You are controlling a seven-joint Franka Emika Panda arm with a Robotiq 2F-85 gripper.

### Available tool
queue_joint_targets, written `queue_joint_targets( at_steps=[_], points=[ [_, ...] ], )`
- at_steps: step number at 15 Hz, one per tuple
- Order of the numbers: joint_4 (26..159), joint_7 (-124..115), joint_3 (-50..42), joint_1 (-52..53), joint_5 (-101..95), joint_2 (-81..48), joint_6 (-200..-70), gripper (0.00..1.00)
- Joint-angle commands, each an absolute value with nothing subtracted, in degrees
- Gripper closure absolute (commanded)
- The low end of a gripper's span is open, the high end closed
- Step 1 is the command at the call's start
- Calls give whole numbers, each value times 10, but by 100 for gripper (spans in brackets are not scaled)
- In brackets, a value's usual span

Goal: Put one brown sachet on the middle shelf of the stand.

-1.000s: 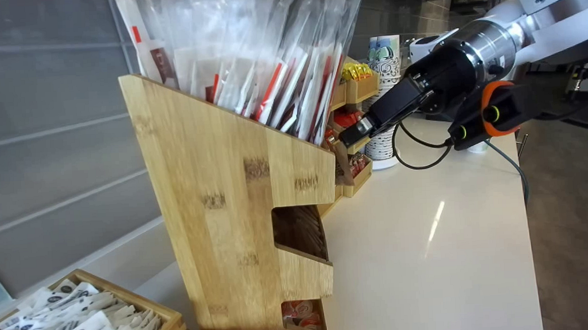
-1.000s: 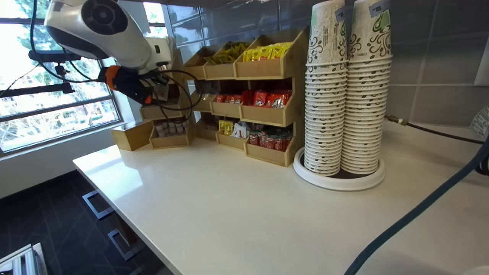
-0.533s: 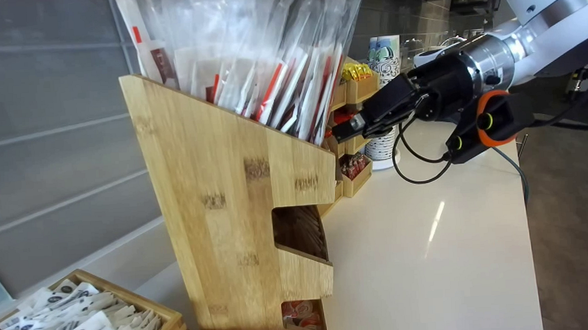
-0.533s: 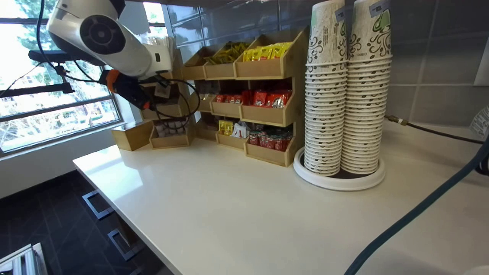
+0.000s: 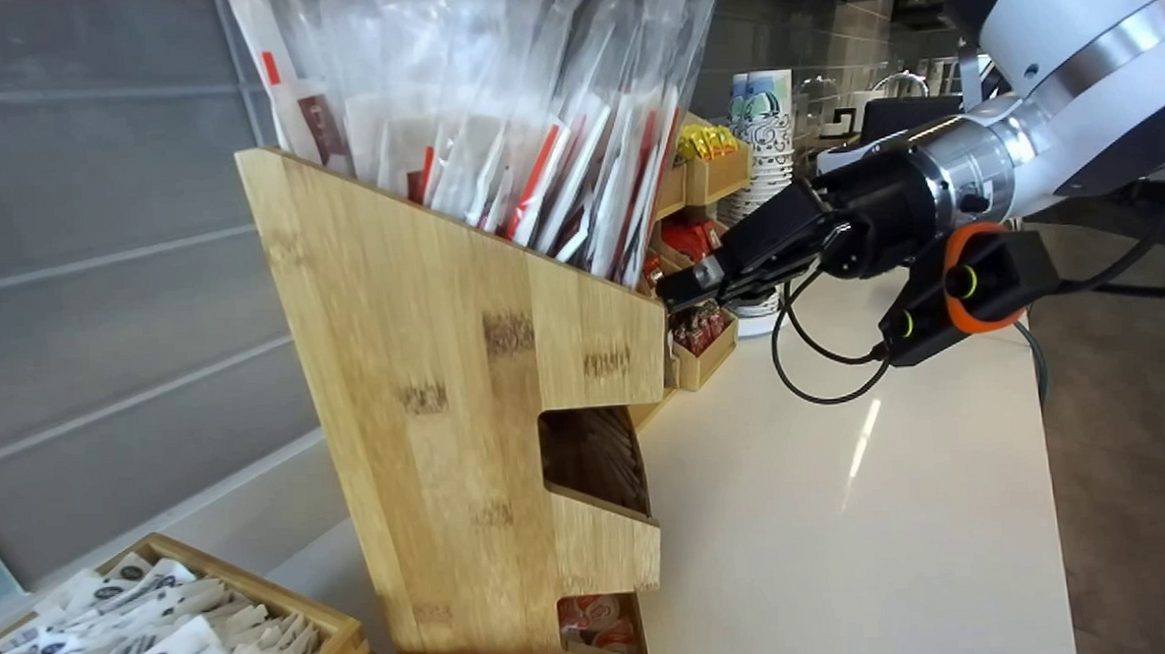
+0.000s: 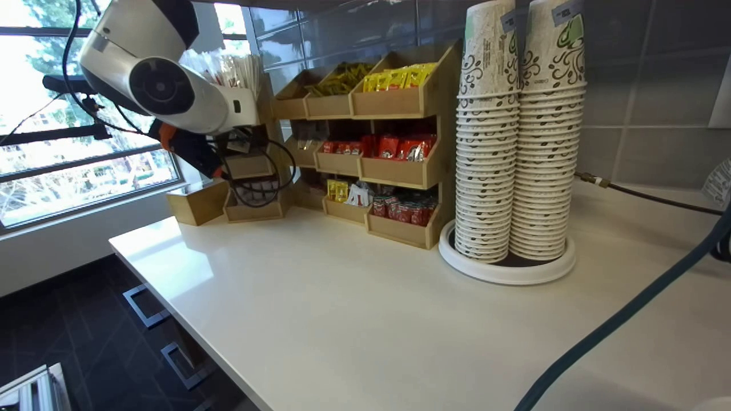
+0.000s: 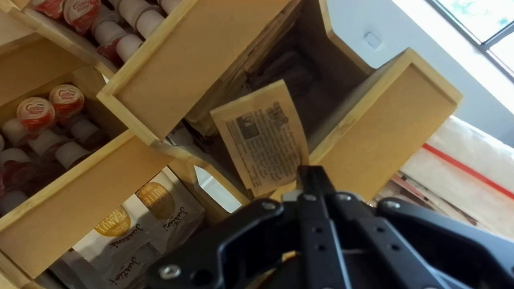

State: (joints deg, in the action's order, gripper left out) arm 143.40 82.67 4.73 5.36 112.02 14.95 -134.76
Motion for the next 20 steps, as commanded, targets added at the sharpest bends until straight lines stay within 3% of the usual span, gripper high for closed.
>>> queue_joint_targets(
  at_steps=[1, 20],
  points=[
    [1440, 876, 56, 36, 1168, 140, -1316, 100],
    [1435, 992, 49, 22, 1242, 85, -1251, 100]
  ],
)
